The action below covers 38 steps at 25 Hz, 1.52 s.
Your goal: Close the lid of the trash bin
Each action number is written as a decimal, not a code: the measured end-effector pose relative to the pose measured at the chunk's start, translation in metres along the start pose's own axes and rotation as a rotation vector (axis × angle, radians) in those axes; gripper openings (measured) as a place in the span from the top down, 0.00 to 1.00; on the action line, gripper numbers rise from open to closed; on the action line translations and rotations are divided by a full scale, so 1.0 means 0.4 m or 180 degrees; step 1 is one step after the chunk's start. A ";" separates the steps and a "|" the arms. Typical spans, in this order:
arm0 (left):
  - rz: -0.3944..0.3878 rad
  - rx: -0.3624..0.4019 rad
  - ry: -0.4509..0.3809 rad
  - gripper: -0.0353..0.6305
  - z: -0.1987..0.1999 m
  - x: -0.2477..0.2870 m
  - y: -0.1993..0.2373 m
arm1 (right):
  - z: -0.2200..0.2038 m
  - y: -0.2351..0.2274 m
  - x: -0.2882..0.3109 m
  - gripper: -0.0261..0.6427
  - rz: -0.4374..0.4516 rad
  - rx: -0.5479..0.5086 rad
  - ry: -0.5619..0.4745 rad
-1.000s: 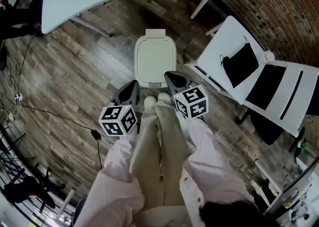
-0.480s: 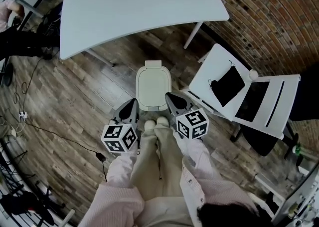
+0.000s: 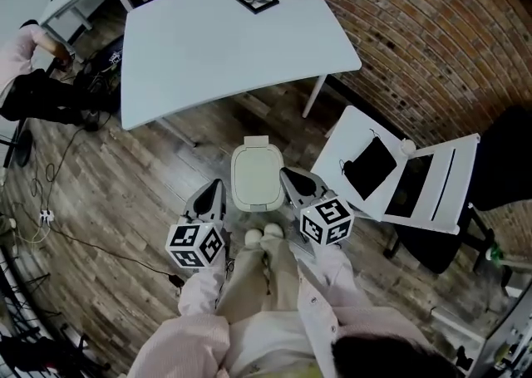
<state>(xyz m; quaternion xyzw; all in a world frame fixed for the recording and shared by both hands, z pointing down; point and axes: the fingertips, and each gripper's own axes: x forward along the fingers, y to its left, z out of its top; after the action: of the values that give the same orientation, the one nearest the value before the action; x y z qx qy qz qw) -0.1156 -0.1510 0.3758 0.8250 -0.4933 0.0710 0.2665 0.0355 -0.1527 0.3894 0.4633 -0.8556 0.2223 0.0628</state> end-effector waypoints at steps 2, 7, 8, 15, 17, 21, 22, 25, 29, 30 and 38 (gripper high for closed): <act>0.0000 0.0040 -0.0093 0.96 0.036 -0.013 -0.006 | 0.037 0.001 -0.010 0.96 -0.0016 -0.0006 -0.0101; -0.0025 0.0230 -0.0268 0.96 0.113 -0.043 -0.027 | 0.115 0.005 -0.040 0.96 -0.0059 -0.0053 -0.0317; -0.0032 0.0260 -0.0294 0.96 0.125 -0.050 -0.032 | 0.129 0.005 -0.048 0.96 -0.0072 -0.0058 -0.0359; -0.0069 0.0447 -0.0469 0.96 0.201 -0.092 -0.048 | 0.225 0.006 -0.095 0.96 -0.0169 -0.0113 -0.0641; -0.0057 0.0508 -0.0521 0.96 0.219 -0.101 -0.051 | 0.249 0.003 -0.109 0.96 -0.0195 -0.0136 -0.0718; -0.0049 0.0602 -0.0611 0.96 0.254 -0.114 -0.056 | 0.295 0.005 -0.132 0.96 -0.0234 -0.0176 -0.0857; -0.0051 0.0618 -0.0640 0.96 0.264 -0.118 -0.059 | 0.306 0.006 -0.137 0.96 -0.0238 -0.0190 -0.0887; -0.0060 0.0660 -0.0737 0.96 0.293 -0.129 -0.069 | 0.334 0.008 -0.153 0.96 -0.0244 -0.0226 -0.0978; -0.0065 0.0686 -0.0862 0.96 0.323 -0.150 -0.074 | 0.356 0.016 -0.170 0.96 -0.0234 -0.0221 -0.1065; -0.0060 0.0703 -0.0882 0.96 0.329 -0.155 -0.074 | 0.360 0.017 -0.173 0.96 -0.0232 -0.0222 -0.1079; -0.0038 0.0779 -0.1014 0.96 0.358 -0.175 -0.076 | 0.385 0.022 -0.194 0.96 -0.0266 -0.0291 -0.1177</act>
<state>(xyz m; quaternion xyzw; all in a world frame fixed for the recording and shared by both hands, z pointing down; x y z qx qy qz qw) -0.1457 -0.1584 0.2166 0.8550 -0.5119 -0.0026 0.0833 0.0872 -0.1569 0.2249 0.5280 -0.8418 0.0916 -0.0654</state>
